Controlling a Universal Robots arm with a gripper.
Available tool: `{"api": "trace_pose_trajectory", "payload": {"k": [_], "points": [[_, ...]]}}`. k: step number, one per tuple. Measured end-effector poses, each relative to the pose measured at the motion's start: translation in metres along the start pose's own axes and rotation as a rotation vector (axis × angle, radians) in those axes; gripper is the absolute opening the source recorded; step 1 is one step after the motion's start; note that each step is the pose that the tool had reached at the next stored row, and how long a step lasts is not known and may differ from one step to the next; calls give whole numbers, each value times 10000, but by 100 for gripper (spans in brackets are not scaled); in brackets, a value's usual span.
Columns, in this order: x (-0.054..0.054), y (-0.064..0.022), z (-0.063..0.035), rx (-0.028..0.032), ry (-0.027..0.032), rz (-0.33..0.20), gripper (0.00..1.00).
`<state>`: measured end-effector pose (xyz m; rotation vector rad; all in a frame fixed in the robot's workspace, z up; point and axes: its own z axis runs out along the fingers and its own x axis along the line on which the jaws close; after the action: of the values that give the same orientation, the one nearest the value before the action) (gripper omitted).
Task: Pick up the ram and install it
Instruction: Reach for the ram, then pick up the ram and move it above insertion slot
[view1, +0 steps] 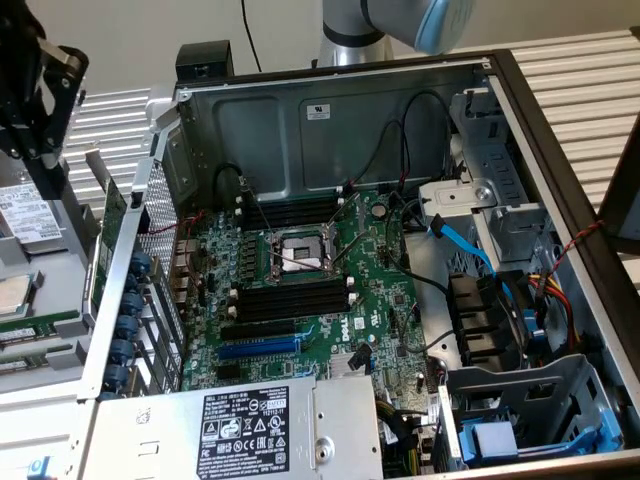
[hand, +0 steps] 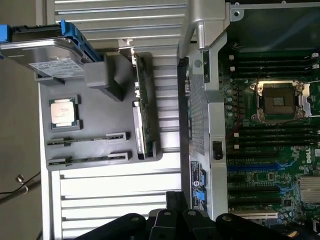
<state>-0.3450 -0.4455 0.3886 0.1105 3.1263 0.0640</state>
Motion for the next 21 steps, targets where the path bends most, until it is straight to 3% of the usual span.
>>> {"api": "trace_pose_trajectory", "payload": {"k": [7, 12, 15, 21], "points": [[311, -21, 73, 12, 6, 1, 11], [451, -18, 82, 29, 176, 6, 11], [553, -6, 92, 34, 210, 9, 11], [770, 5, 119, 41, 221, 10, 11]]}}
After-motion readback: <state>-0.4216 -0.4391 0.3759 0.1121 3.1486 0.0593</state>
